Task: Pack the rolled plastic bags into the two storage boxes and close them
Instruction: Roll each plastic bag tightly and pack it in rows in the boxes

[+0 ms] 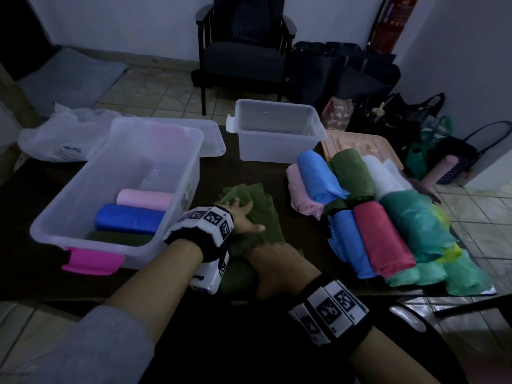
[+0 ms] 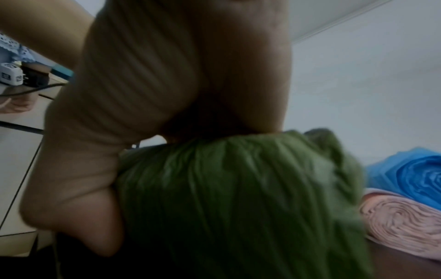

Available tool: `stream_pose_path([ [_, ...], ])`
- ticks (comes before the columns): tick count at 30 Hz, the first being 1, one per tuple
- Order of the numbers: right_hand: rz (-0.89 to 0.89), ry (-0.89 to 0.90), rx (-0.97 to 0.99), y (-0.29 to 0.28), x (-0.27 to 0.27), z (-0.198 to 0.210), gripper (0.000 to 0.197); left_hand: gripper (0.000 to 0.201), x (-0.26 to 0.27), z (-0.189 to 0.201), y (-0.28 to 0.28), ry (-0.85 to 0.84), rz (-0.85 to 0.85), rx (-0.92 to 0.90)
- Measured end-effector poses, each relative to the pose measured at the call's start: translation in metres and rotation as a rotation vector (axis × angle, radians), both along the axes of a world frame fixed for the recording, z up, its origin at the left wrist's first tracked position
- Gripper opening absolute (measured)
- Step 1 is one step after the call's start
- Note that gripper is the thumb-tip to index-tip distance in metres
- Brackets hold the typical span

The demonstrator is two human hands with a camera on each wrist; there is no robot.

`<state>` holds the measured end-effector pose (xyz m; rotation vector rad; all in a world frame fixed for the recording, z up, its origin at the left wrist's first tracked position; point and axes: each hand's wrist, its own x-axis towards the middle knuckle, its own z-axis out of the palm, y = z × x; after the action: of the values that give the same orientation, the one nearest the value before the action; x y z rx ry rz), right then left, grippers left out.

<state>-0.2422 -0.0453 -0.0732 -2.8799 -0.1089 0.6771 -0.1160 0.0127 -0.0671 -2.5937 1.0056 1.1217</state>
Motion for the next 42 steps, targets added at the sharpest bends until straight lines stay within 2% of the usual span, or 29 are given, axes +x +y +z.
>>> stream_pose_path([
  [7,-0.032,0.052,0.074,-0.007,0.0,0.007,0.056,0.081,0.001,0.003,-0.006,-0.011,-0.041,0.054],
  [14,-0.025,0.056,0.059,0.0,0.0,-0.001,0.052,0.078,0.002,-0.007,-0.005,-0.013,-0.014,-0.014],
  [18,-0.029,0.008,0.038,0.001,-0.008,-0.003,0.06,0.079,0.003,-0.01,-0.005,-0.007,-0.006,-0.052],
  [22,-0.116,-0.051,0.18,-0.006,-0.012,-0.003,0.075,0.083,0.003,-0.014,-0.003,-0.003,0.023,-0.113],
  [27,-0.176,-0.037,0.238,-0.012,-0.01,-0.003,0.065,0.087,0.004,-0.013,0.003,-0.027,0.078,-0.243],
  [30,-0.222,-0.003,0.314,-0.017,-0.006,-0.003,0.069,0.081,-0.001,-0.005,0.008,-0.118,0.14,-0.349],
  [33,-0.211,0.058,0.276,-0.024,0.0,-0.006,0.073,0.064,-0.01,0.011,0.015,-0.165,0.218,-0.451],
  [38,-0.339,0.064,0.455,-0.036,0.005,-0.004,0.069,0.024,-0.03,0.037,0.02,-0.042,0.224,-0.526],
  [40,-0.355,0.088,0.465,-0.039,0.007,-0.001,0.065,0.018,-0.035,0.042,0.023,-0.01,0.199,-0.513],
  [42,-0.334,0.076,0.435,-0.042,0.01,0.0,0.058,0.023,-0.037,0.043,0.03,0.023,0.183,-0.475],
])
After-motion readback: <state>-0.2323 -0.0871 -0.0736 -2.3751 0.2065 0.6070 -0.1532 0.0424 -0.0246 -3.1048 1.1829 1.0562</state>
